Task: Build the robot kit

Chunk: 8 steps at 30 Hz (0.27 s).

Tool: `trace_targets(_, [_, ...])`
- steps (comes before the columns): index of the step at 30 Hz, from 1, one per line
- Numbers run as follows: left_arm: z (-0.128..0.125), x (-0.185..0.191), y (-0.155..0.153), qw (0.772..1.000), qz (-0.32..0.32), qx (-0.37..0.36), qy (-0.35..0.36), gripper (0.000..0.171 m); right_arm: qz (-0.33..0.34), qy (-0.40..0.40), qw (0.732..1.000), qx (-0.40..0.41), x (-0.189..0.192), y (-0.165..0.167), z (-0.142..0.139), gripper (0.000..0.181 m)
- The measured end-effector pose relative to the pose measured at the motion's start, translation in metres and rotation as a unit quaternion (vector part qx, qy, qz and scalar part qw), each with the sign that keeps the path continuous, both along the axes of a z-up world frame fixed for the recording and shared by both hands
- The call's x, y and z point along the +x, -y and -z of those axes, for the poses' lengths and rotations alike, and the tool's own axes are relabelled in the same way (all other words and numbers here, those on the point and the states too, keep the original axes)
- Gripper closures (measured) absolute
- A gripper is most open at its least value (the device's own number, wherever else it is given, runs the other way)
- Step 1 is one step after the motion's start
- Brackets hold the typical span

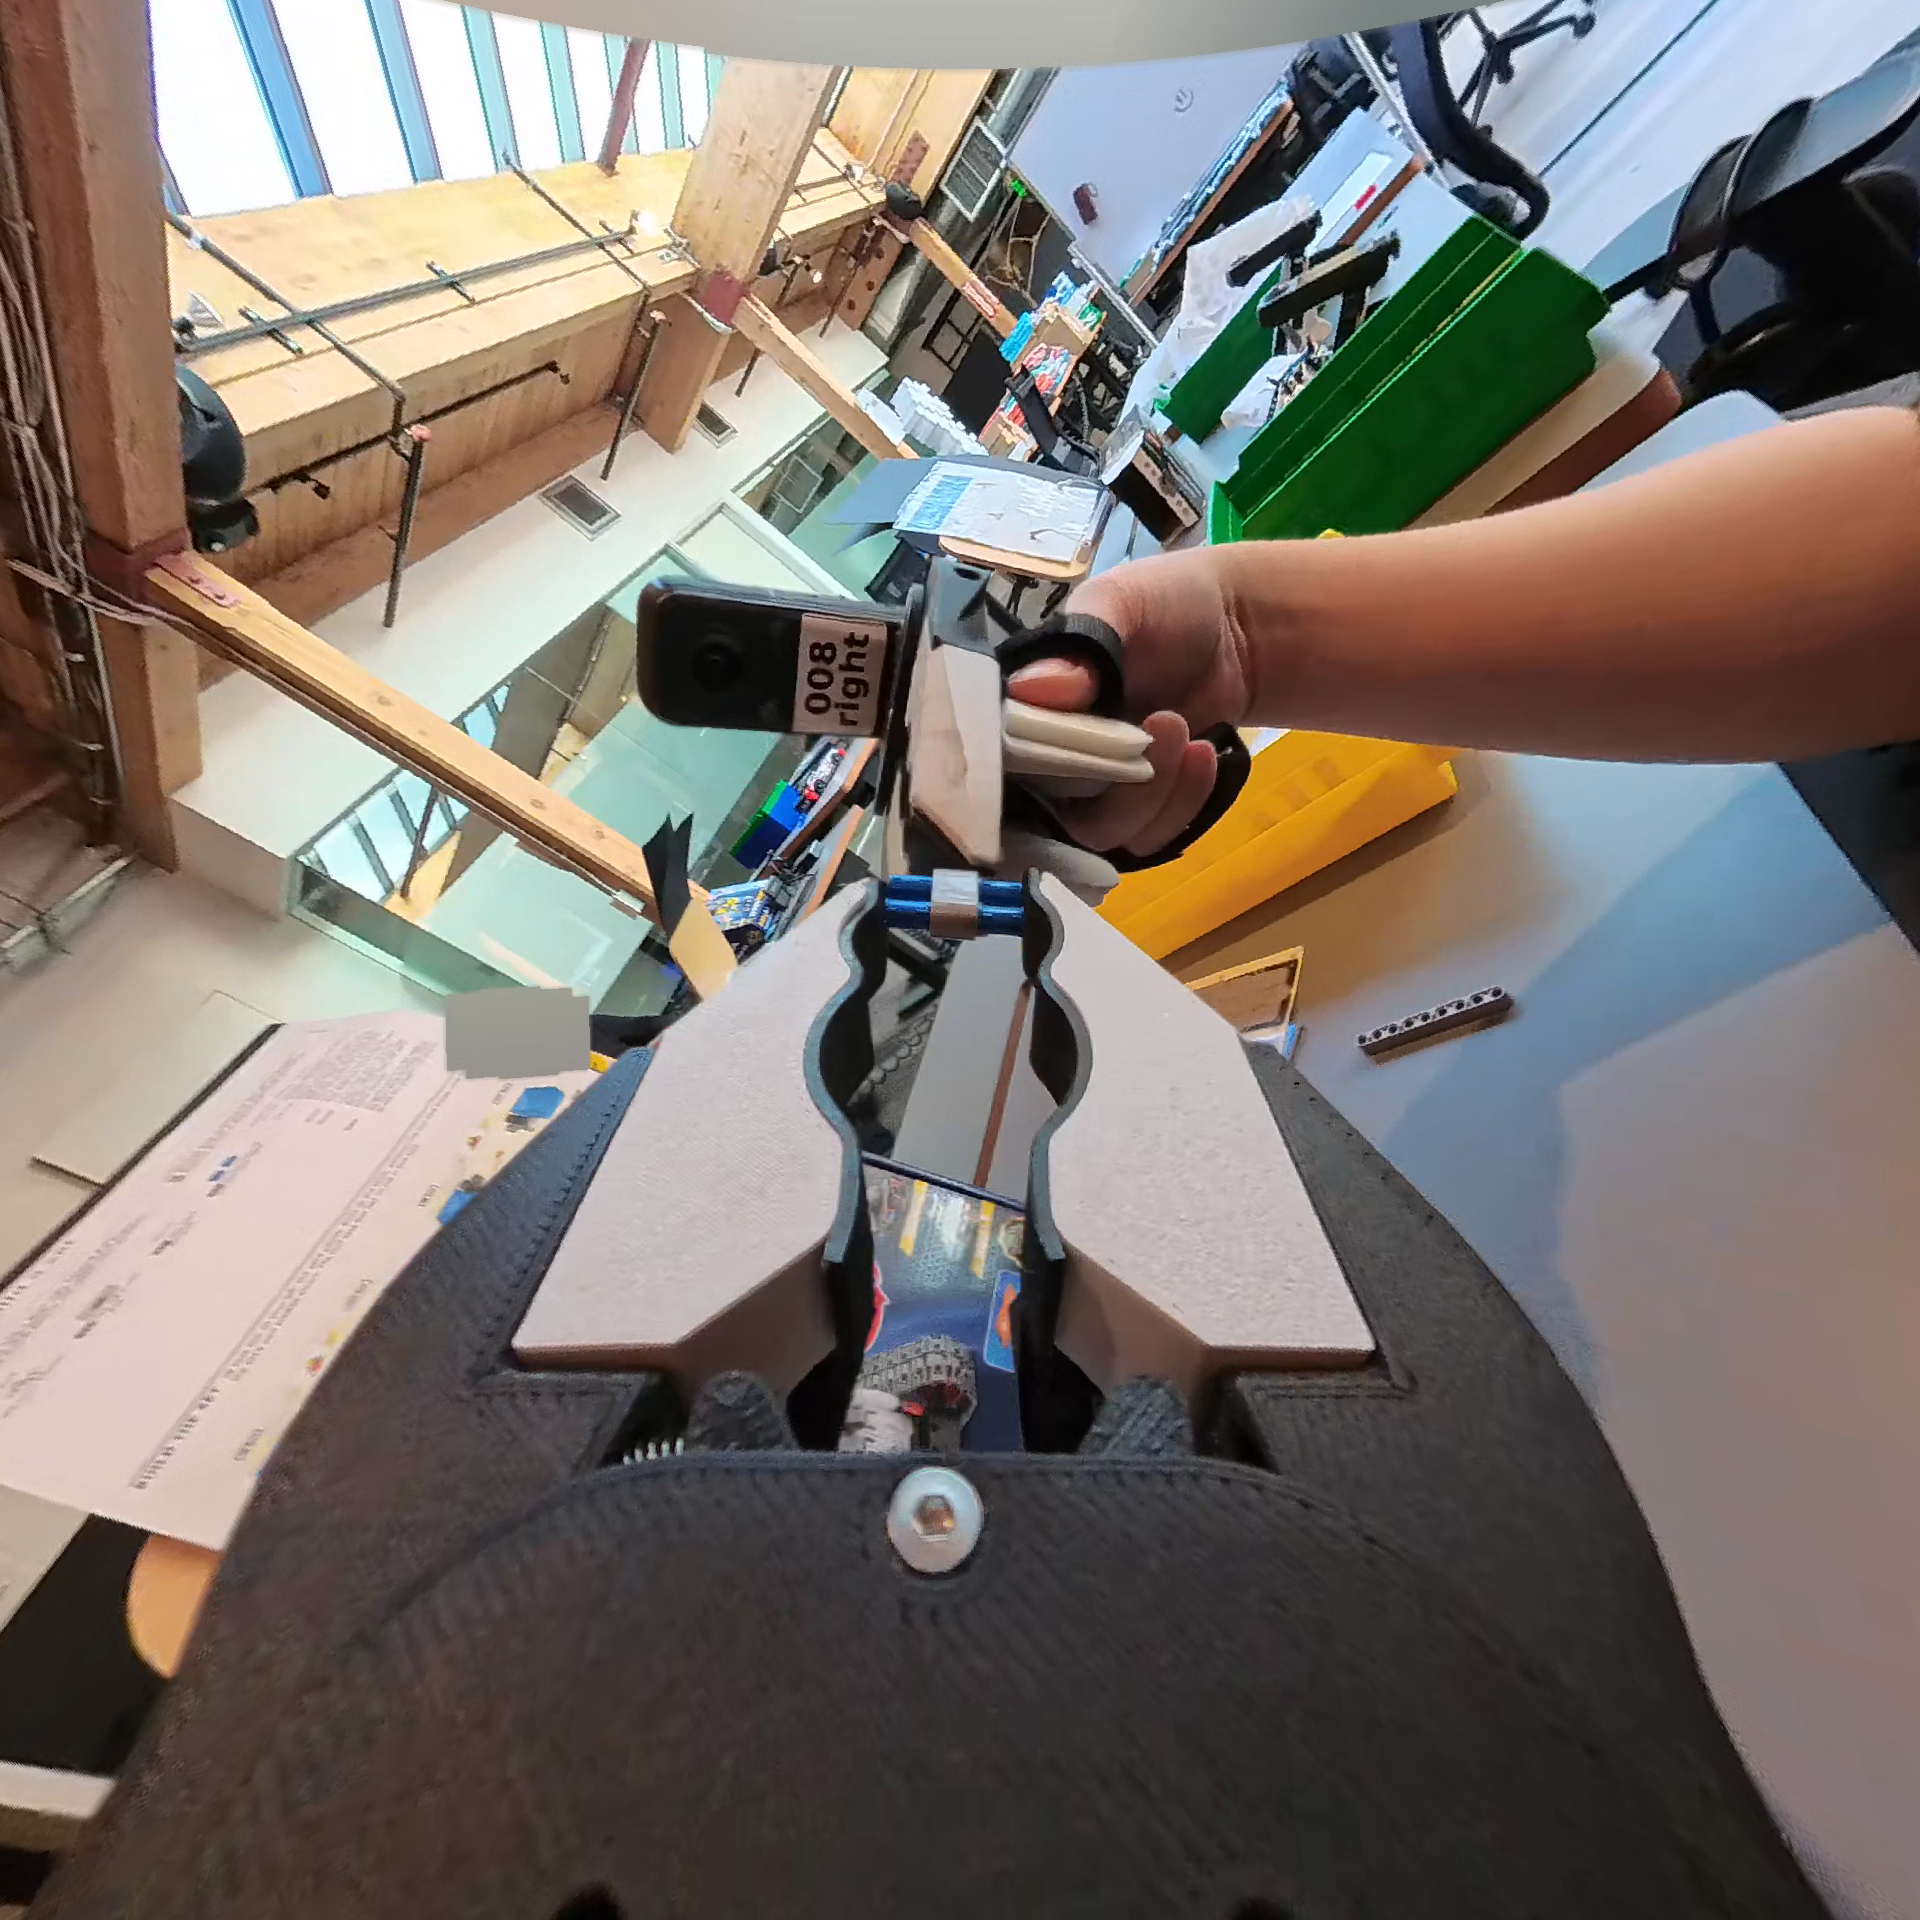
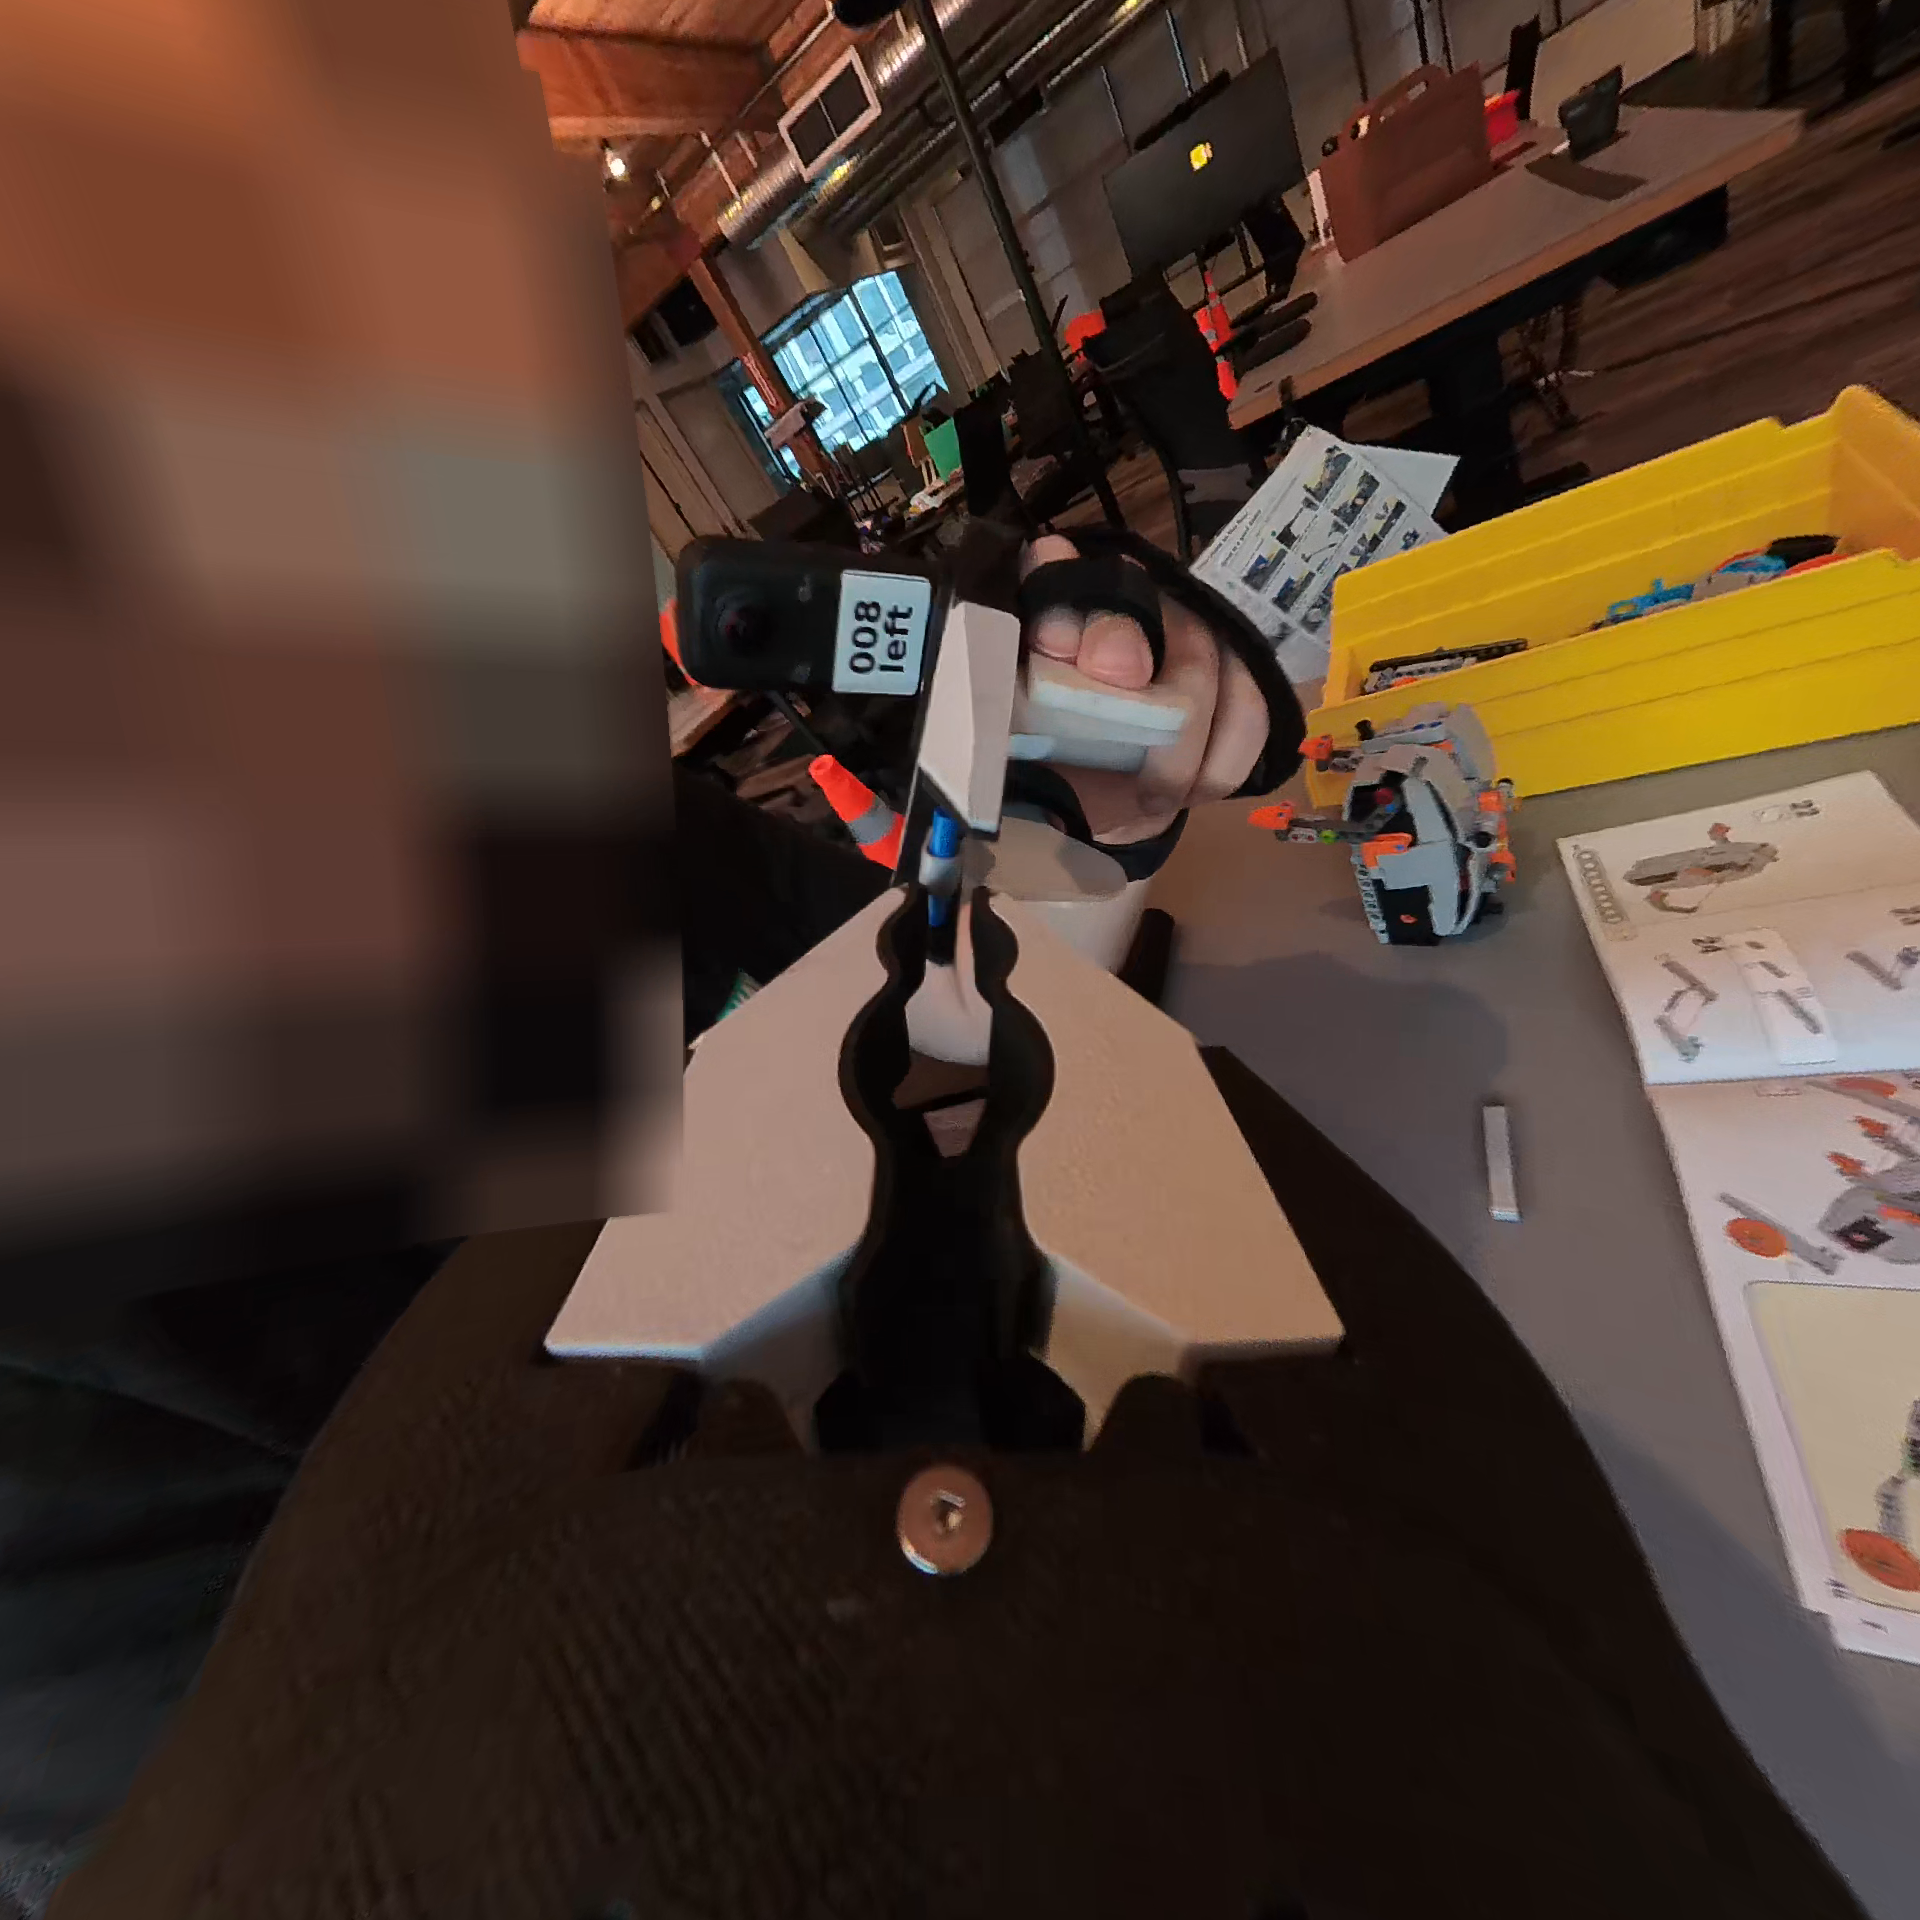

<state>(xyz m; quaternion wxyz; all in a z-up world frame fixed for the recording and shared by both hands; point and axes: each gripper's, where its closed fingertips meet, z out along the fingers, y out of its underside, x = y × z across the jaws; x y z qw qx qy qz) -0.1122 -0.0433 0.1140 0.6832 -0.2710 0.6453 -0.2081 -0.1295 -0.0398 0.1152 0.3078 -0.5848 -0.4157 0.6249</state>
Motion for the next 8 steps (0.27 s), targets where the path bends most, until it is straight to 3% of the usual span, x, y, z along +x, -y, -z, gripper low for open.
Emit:
trace_targets(1, [-0.001,-0.001,0.001,1.000,-0.002,0.007,0.001,0.148,0.009,0.007,1.000,0.020,0.000,-0.001,0.001,0.174])
trace_targets(8, [-0.004,-0.005,0.003,0.999,-0.002,0.041,0.008,0.148,0.015,-0.017,0.999,0.043,0.002,0.002,-0.010,0.172])
